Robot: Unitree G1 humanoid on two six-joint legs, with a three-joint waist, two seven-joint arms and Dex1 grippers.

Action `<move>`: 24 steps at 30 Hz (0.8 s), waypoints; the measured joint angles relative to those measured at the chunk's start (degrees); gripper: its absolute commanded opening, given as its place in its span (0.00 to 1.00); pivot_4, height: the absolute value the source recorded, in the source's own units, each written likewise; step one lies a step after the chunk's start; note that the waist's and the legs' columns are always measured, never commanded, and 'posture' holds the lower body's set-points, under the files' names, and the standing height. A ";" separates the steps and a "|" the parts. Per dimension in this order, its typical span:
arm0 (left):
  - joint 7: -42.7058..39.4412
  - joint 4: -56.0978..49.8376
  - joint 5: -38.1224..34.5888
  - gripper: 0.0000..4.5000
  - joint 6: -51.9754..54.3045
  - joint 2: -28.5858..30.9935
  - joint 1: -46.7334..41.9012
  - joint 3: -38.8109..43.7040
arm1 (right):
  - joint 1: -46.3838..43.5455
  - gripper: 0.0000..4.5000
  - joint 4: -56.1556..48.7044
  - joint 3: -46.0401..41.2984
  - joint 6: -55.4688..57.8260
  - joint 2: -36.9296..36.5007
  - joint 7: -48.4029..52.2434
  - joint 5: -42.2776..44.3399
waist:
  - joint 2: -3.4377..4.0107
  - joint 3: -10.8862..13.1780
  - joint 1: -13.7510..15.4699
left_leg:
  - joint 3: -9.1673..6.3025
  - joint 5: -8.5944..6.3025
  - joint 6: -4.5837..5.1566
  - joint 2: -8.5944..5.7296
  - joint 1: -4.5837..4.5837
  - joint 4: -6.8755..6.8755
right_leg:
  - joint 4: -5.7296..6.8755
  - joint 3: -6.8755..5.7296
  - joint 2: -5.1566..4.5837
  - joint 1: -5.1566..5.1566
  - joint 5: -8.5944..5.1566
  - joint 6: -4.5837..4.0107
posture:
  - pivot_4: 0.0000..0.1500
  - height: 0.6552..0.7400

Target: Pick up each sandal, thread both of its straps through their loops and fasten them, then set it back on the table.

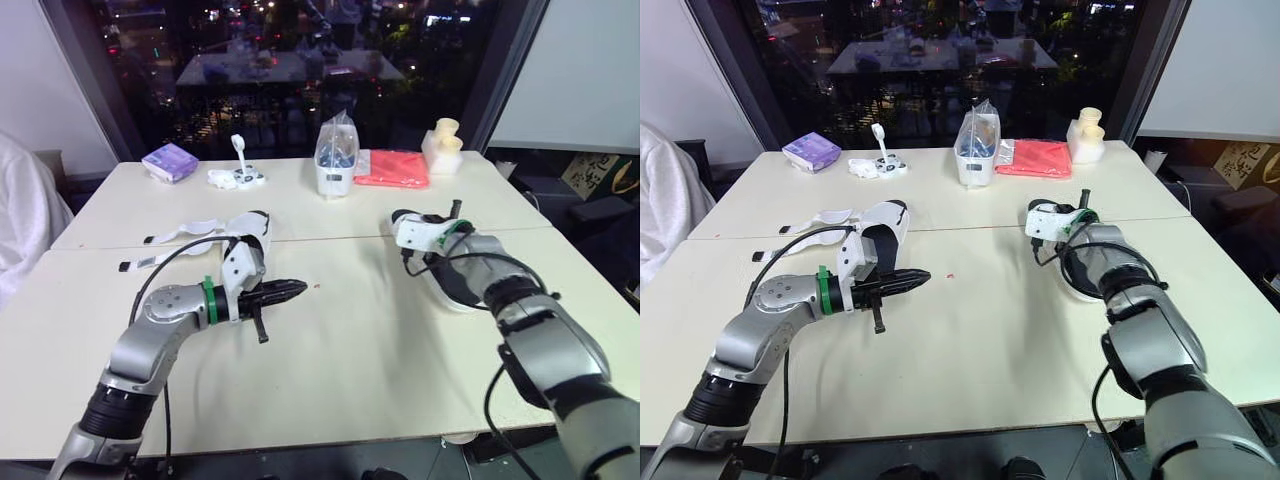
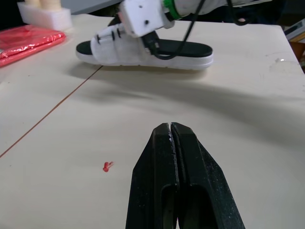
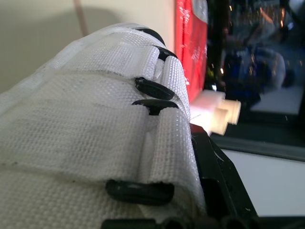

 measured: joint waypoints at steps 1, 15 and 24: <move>0.01 0.00 0.02 0.00 0.00 0.00 0.00 0.00 | -0.20 0.01 0.61 0.28 0.29 0.39 -0.01 0.02 | 0.00 0.00 0.04 | -0.01 0.00 0.00 -0.01 -0.01 0.00 | -0.01 0.00 0.00 0.00 0.00 0.00 | 1.00 1.00; 0.87 -1.03 0.62 0.00 0.15 0.01 0.51 -1.13 | 1.75 0.98 -2.90 3.17 0.53 -1.32 3.15 1.06 | 0.00 0.00 -0.13 | -0.03 0.02 -0.04 -0.03 0.00 0.01 | 0.04 0.00 0.00 0.00 0.01 0.02 | 1.00 1.00; 1.41 -0.67 3.88 0.00 -1.22 0.64 0.10 -2.58 | 33.79 0.98 -59.58 -9.64 10.22 -17.66 29.30 13.96 | 0.00 -0.01 1.05 | -0.20 -0.20 0.33 -0.05 0.00 0.09 | 0.02 0.00 0.01 0.12 -0.01 0.19 | 1.00 1.00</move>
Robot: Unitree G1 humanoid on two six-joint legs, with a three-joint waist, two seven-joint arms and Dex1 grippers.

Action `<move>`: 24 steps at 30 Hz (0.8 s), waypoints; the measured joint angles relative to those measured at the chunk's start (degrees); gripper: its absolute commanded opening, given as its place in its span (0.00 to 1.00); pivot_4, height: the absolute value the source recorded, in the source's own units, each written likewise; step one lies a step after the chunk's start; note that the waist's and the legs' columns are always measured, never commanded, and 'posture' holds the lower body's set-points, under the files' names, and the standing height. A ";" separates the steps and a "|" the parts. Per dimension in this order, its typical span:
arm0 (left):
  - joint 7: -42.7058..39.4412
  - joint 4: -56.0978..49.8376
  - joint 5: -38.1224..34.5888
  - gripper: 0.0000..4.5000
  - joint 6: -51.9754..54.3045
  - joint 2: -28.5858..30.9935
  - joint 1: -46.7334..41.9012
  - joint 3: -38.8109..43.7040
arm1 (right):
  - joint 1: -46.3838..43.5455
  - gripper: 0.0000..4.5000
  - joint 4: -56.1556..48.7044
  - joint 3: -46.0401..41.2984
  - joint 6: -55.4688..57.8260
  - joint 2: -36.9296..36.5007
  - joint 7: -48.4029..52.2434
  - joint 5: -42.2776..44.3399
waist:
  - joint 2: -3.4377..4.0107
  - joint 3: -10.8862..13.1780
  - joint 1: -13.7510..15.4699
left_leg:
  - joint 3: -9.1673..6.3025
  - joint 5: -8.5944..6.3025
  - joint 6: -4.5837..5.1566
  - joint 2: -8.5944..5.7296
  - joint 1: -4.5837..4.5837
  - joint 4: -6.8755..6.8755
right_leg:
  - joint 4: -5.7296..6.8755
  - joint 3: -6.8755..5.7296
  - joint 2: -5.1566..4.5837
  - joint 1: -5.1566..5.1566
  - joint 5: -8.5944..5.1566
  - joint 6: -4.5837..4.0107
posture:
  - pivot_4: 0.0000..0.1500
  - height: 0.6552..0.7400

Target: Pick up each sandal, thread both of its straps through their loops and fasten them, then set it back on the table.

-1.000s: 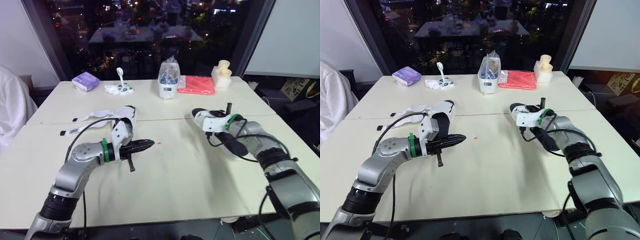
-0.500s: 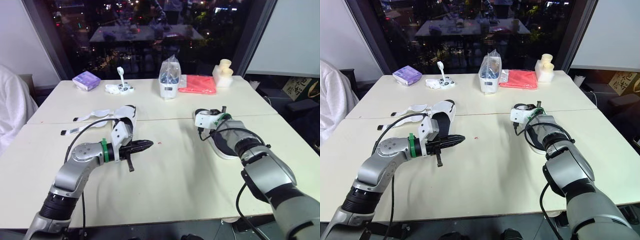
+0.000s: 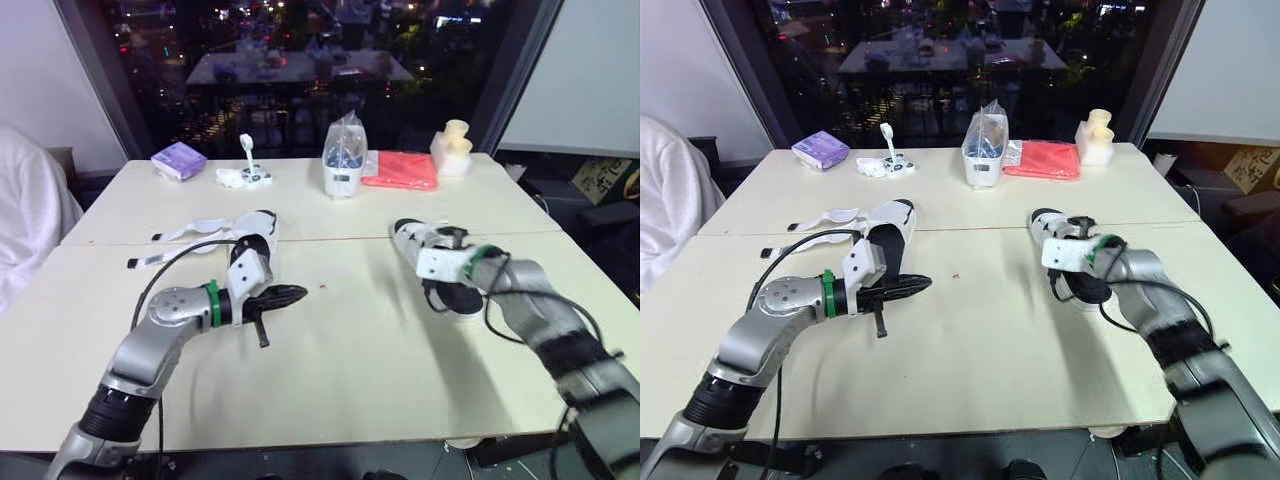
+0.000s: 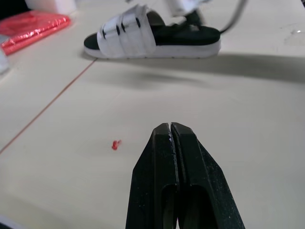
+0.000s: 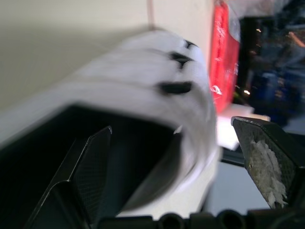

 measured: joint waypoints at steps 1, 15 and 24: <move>0.07 -0.06 -0.05 0.00 0.15 -0.42 -0.34 -0.09 | 3.85 0.98 -6.36 -2.71 2.09 -0.90 3.98 3.73 | -0.01 0.00 -0.04 | 0.01 -0.01 0.01 0.01 0.01 0.01 | -0.01 0.00 0.01 0.01 0.01 0.01 | 1.00 1.00; 6.41 2.32 12.30 0.41 -7.20 1.37 -3.06 -2.65 | 13.20 1.00 -42.86 -26.66 49.27 5.24 20.80 60.14 | -0.18 -0.01 1.23 | -0.06 -0.01 0.01 0.13 0.03 0.13 | -0.08 0.01 0.10 0.02 0.04 -0.40 | 1.00 1.00; 15.79 3.11 32.71 0.99 -15.45 6.32 -6.02 -6.47 | 13.36 1.00 -41.46 -26.45 51.10 5.63 14.38 65.26 | -0.19 -0.01 1.32 | -0.01 -0.03 0.06 0.05 -0.02 0.12 | -0.09 0.00 0.03 -0.01 0.12 -0.26 | 1.00 1.00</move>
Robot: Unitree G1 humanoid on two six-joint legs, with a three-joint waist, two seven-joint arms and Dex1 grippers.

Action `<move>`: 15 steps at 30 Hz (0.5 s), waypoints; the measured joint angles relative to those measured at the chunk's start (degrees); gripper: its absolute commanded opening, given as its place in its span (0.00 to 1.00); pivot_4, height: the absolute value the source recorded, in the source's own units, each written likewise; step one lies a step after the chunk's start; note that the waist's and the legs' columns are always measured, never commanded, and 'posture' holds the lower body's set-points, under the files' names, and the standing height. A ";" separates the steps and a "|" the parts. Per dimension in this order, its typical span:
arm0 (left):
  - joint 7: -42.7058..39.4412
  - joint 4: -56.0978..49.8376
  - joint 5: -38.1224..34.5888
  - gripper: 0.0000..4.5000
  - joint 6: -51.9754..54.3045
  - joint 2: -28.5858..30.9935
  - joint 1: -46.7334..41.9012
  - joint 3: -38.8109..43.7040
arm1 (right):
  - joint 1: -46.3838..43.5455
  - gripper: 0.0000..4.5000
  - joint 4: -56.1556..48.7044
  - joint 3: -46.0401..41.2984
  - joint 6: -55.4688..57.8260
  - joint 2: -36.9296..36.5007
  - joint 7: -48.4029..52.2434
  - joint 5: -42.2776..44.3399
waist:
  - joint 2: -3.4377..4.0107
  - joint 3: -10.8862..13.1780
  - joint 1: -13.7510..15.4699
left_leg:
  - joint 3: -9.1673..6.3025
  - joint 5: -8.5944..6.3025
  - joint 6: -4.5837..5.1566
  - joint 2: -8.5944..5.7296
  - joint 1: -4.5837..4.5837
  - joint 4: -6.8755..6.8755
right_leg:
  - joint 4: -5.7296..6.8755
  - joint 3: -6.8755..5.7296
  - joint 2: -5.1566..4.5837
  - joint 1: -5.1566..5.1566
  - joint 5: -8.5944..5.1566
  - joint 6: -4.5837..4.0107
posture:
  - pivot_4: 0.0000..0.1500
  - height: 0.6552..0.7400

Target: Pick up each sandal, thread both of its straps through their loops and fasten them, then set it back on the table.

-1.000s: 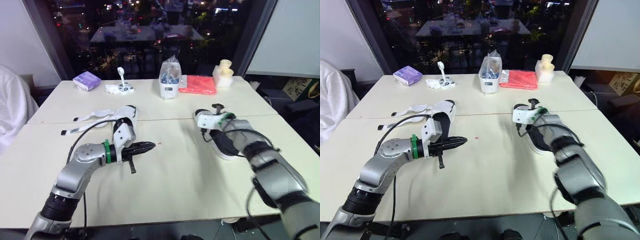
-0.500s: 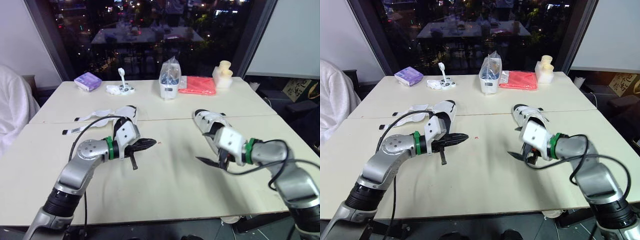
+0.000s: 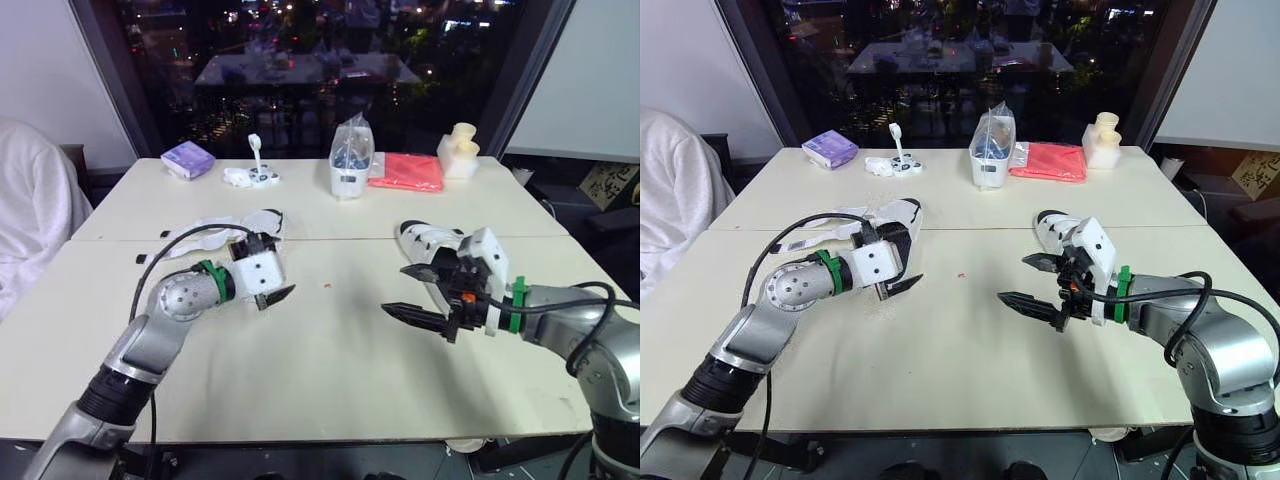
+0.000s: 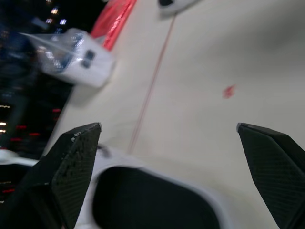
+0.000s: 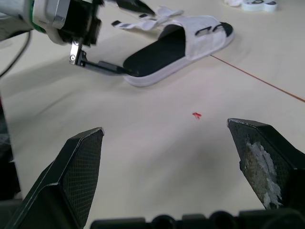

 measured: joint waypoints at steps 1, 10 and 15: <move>1.66 0.71 2.54 0.99 -0.16 0.41 -1.23 -0.01 | 0.10 1.00 0.43 0.66 -0.44 -0.10 -0.37 -0.04 | 0.00 0.00 0.01 | 0.00 0.00 0.00 0.00 0.00 0.00 | 0.01 -0.01 0.01 0.00 0.00 0.01 | 1.00 1.00; 12.77 21.62 18.39 0.99 -2.02 -1.48 -12.12 -5.20 | 0.13 1.00 3.07 5.00 -4.85 -0.94 -3.43 -2.07 | -0.03 0.01 0.04 | 0.05 0.01 0.01 -0.10 -0.01 0.00 | 0.03 -0.01 0.07 0.00 0.09 0.19 | 1.00 1.00; 18.73 38.31 22.18 0.99 -6.30 -6.29 -18.73 -9.74 | 1.35 1.00 2.94 5.38 -5.88 -1.04 -4.66 -2.12 | -0.29 0.15 0.13 | 0.05 0.00 0.02 -0.11 -0.04 0.00 | 0.02 -0.02 0.07 0.00 0.13 0.26 | 1.00 1.00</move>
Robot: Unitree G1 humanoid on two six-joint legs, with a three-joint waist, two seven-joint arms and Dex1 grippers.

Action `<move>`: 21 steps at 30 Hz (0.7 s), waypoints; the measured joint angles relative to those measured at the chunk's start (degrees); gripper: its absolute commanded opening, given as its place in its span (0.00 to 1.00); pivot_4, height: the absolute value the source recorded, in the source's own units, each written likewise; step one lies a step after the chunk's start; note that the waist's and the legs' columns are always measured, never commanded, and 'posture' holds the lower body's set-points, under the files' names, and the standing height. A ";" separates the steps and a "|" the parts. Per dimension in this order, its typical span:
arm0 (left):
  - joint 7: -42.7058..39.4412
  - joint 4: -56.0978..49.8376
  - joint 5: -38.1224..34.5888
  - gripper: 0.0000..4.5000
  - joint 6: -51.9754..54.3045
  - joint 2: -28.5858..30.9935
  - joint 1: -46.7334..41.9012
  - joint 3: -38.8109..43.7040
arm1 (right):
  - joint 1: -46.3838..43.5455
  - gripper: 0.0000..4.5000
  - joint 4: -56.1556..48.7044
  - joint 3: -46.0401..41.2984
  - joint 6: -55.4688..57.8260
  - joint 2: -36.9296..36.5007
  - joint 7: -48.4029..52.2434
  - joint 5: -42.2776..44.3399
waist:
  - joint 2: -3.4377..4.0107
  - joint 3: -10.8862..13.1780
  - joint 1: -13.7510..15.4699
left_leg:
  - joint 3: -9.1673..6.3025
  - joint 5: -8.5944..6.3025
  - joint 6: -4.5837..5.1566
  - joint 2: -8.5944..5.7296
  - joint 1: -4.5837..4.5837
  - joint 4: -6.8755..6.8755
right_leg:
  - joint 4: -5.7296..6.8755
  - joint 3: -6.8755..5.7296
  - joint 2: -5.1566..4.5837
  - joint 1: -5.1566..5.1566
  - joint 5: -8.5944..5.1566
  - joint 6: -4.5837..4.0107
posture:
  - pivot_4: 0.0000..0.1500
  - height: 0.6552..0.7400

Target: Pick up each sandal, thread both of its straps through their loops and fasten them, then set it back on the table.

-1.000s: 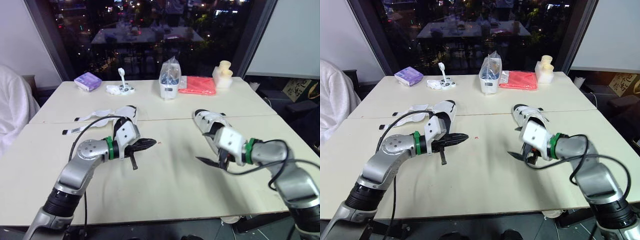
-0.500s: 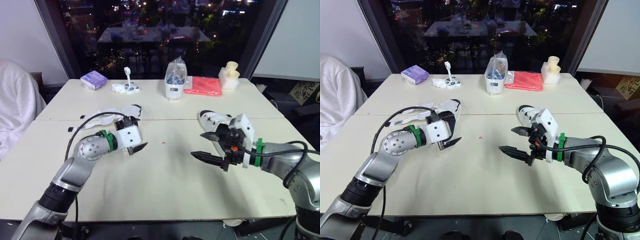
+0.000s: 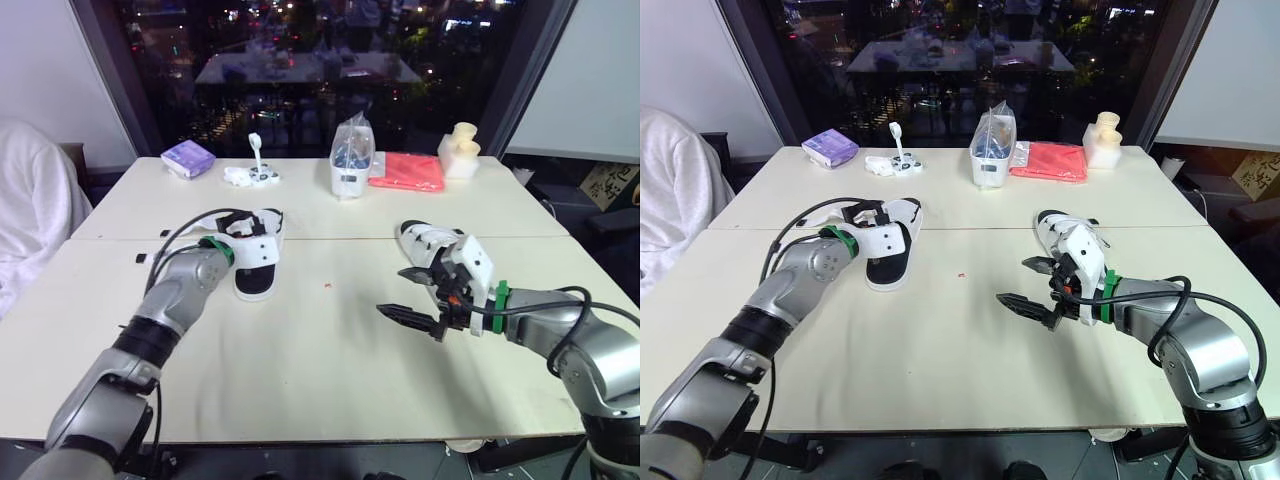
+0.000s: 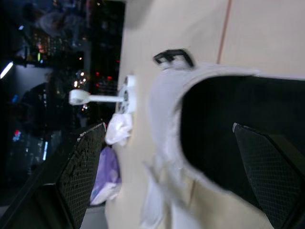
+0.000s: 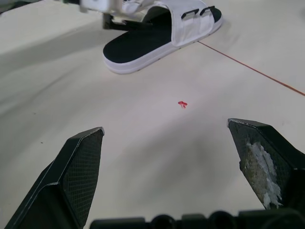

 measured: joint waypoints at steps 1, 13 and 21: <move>1.08 2.52 0.61 0.99 -0.74 -0.49 -1.17 -0.53 | 0.33 1.00 -0.06 0.15 -0.10 -0.02 -0.20 0.01 | -0.04 0.02 -0.07 | 0.00 -0.01 0.01 0.00 0.00 0.00 | 0.00 0.00 0.00 0.00 0.00 0.00 | 1.00 1.00; 15.49 38.10 3.99 0.80 -6.86 -10.79 -17.46 -4.81 | 2.83 1.00 -0.58 0.62 -0.73 -0.11 -3.43 0.03 | -0.20 0.11 -0.16 | 0.08 -0.03 0.05 0.01 -0.01 0.00 | -0.01 -0.02 -0.02 -0.03 0.03 0.07 | 1.00 1.00; 19.64 43.09 4.37 0.01 -6.99 -11.67 -19.28 -5.33 | 3.60 1.00 -1.94 0.39 -0.73 -0.10 -5.26 0.27 | -0.25 0.12 -0.10 | 0.07 -0.04 0.05 0.03 -0.01 0.00 | -0.01 -0.02 -0.08 -0.03 0.04 0.07 | 1.00 1.00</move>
